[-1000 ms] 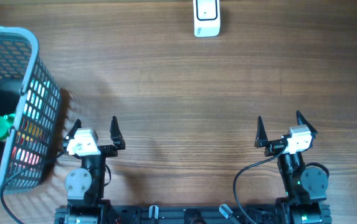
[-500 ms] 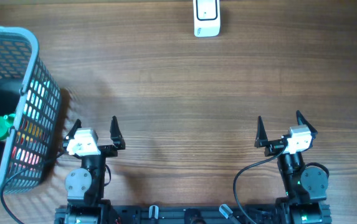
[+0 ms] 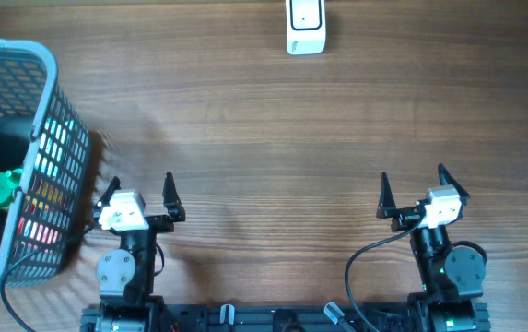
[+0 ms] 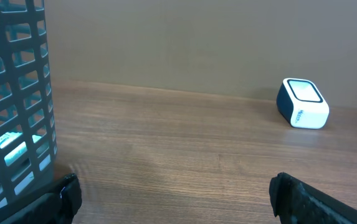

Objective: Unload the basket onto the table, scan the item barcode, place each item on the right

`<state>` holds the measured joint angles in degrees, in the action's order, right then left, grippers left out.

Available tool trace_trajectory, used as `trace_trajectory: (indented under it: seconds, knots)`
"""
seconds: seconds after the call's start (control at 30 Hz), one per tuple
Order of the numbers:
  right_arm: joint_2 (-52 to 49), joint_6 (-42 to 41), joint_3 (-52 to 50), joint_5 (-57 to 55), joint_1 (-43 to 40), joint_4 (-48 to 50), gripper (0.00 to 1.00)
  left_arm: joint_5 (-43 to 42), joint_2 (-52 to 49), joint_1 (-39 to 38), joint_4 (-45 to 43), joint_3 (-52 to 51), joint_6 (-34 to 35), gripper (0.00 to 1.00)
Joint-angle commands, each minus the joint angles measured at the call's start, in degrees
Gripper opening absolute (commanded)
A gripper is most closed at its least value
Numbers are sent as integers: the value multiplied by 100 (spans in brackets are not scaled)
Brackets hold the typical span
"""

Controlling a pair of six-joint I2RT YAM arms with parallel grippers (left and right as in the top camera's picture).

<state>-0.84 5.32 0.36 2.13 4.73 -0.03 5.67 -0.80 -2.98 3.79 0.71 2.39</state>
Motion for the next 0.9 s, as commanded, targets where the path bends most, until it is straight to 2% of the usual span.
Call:
trace_trajectory:
  seconds: [0.0, 0.87]
  knots:
    - [42, 68, -7, 72, 9, 11, 100, 13, 42, 37, -17, -35, -87, 100]
    - [42, 68, -7, 72, 9, 11, 100, 98, 42, 37, -50, -37, -66, 100]
